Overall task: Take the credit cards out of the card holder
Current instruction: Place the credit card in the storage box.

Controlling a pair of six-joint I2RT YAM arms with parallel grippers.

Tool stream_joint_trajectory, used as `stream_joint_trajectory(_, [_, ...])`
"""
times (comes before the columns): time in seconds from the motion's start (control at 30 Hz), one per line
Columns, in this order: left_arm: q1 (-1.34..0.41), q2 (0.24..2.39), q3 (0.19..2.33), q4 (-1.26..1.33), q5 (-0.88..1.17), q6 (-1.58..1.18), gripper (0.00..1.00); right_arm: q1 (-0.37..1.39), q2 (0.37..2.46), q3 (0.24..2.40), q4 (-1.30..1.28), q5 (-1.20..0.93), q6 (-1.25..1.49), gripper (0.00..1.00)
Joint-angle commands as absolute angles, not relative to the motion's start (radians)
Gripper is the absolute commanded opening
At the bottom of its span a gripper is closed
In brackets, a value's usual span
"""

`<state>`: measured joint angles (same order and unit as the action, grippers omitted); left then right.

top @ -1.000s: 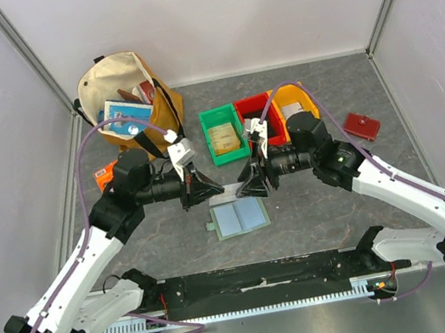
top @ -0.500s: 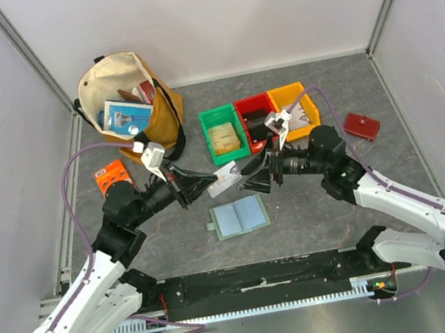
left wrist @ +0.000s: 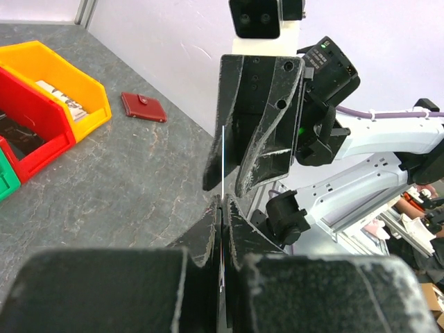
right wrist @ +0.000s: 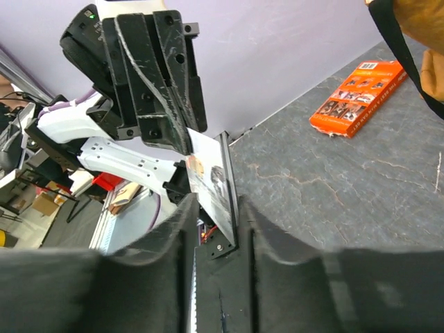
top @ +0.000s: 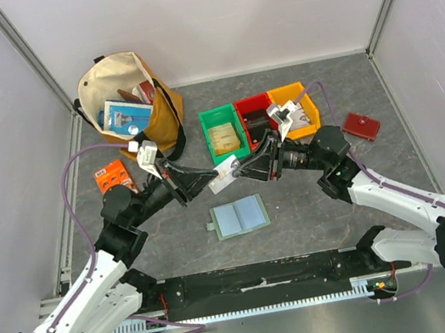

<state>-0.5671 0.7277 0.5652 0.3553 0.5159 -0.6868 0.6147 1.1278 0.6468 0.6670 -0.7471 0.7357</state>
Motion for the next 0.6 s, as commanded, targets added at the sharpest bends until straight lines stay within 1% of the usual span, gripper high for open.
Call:
stream_joint_trajectory(0.0, [-0.563, 0.732, 0.557, 0.416, 0.509, -0.727, 0.02, 0.615, 1.123, 0.678, 0.749, -0.767, 0.767, 0.24])
stream_joint_trajectory(0.07, [-0.564, 0.73, 0.564, 0.39, 0.496, -0.724, 0.04, 0.615, 1.12, 0.68, 0.727, -0.765, 0.753, 0.06])
stream_joint_trajectory(0.1, [-0.563, 0.726, 0.568, 0.371, 0.48, -0.715, 0.08, 0.614, 1.117, 0.683, 0.706, -0.762, 0.738, 0.01])
stream_joint_trajectory(0.17, [-0.563, 0.718, 0.59, 0.292, 0.436, -0.683, 0.18, 0.612, 1.108, 0.696, 0.631, -0.749, 0.692, 0.0])
stream_joint_trajectory(0.2, [-0.563, 0.713, 0.604, 0.25, 0.408, -0.66, 0.24, 0.611, 1.103, 0.706, 0.586, -0.741, 0.664, 0.0])
stream_joint_trajectory(0.3, [-0.555, 0.701, 0.669, 0.088, 0.322, -0.583, 0.49, 0.588, 1.092, 0.744, 0.442, -0.716, 0.585, 0.0])
stream_joint_trajectory(0.4, [-0.54, 0.69, 0.744, -0.09, 0.204, -0.497, 0.7, 0.548, 1.091, 0.797, 0.258, -0.686, 0.496, 0.0])
stream_joint_trajectory(0.5, [-0.529, 0.678, 0.807, -0.253, 0.077, -0.417, 0.83, 0.494, 1.107, 0.865, 0.09, -0.611, 0.422, 0.0])
stream_joint_trajectory(0.53, [-0.525, 0.678, 0.822, -0.296, 0.014, -0.407, 0.91, 0.459, 1.121, 0.891, 0.042, -0.588, 0.408, 0.0])
stream_joint_trajectory(0.57, [-0.523, 0.678, 0.833, -0.331, -0.038, -0.387, 0.94, 0.43, 1.137, 0.916, -0.022, -0.56, 0.394, 0.0])
